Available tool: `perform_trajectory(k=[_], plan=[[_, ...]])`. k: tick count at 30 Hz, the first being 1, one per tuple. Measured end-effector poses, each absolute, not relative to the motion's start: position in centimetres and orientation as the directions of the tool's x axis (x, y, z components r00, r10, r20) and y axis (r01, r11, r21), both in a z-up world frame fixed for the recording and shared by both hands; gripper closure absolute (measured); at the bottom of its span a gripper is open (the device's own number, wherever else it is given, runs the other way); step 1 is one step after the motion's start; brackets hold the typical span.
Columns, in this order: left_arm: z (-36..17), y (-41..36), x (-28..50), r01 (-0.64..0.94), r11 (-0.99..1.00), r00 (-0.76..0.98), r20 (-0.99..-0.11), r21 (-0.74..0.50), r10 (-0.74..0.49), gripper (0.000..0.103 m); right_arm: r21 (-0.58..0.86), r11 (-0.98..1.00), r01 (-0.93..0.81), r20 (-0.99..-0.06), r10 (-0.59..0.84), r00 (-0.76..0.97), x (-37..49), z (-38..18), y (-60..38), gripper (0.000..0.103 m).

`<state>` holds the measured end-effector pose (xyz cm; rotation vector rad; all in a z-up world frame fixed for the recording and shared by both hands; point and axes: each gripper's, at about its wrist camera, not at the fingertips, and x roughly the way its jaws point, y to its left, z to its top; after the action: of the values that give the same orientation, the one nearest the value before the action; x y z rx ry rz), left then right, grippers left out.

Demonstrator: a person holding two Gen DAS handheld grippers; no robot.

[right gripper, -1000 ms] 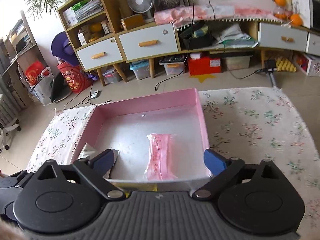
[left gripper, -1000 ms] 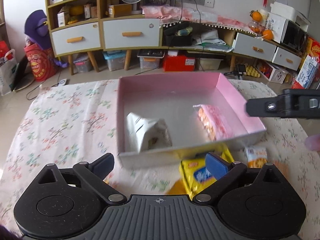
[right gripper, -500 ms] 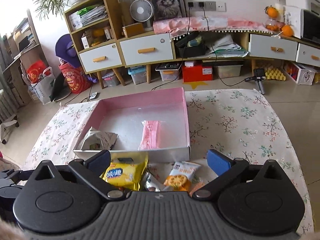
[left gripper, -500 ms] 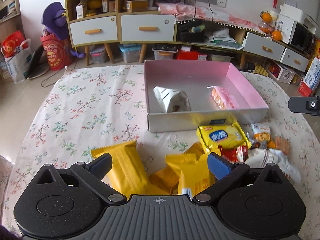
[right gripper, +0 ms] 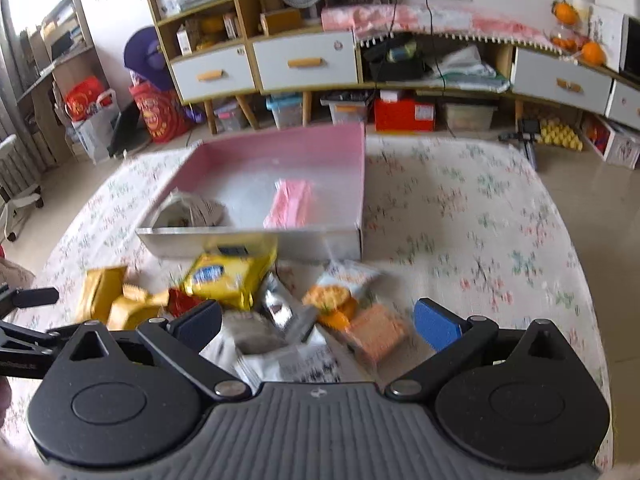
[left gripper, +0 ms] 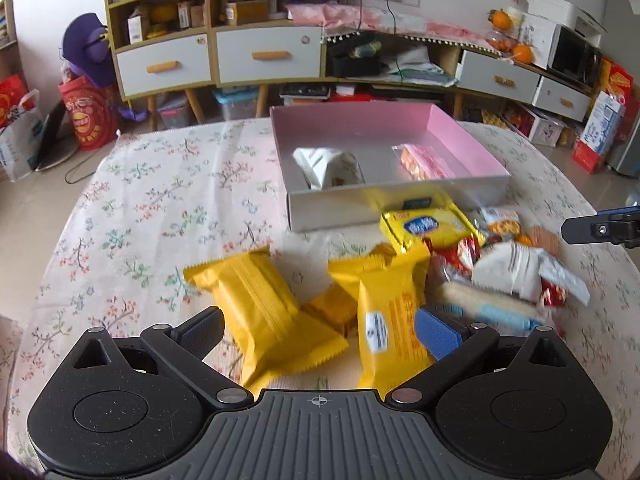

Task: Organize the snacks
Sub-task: 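Withdraw both open tools from the box toward the snack pile, then grasp the yellow waffle sandwich with the left tool while the right tool grasps the white packet with black text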

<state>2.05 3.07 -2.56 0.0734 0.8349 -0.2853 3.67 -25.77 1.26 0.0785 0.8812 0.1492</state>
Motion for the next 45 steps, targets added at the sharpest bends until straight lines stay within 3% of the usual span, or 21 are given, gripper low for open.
perform_trajectory(k=[9, 18, 32, 38, 45], plan=[[-2.9, 3.1, 0.7, 0.342, 0.936, 0.58, -0.765, -0.082, -0.28, 0.003, 0.098, 0.994, -0.043, -0.803, 0.105, 0.586, 3.3, 0.9, -25.5, 0.001], [-3.4, 1.5, 0.6, 0.38, 0.912, 0.528, -0.774, -0.153, -0.35, 0.006, 0.195, 0.979, 0.064, -0.863, 0.139, 0.486, 4.7, -1.1, -25.2, 0.002], [-4.8, -0.3, 1.1, 0.378, 0.916, 0.527, -0.782, -0.137, -0.334, 0.023, 0.195, 0.974, 0.115, -0.884, 0.124, 0.451, 4.6, -1.6, -26.8, 0.004], [-5.1, 0.0, 1.6, 0.344, 0.927, 0.526, -0.786, -0.153, -0.325, 0.034, 0.108, 0.978, 0.177, -0.929, 0.036, 0.368, 4.8, -2.9, -28.1, 0.014], [-5.0, -0.2, 2.0, 0.332, 0.927, 0.531, -0.778, -0.173, -0.335, 0.039, 0.128, 0.978, 0.167, -0.936, 0.063, 0.347, 4.2, -2.9, -28.2, 0.02]])
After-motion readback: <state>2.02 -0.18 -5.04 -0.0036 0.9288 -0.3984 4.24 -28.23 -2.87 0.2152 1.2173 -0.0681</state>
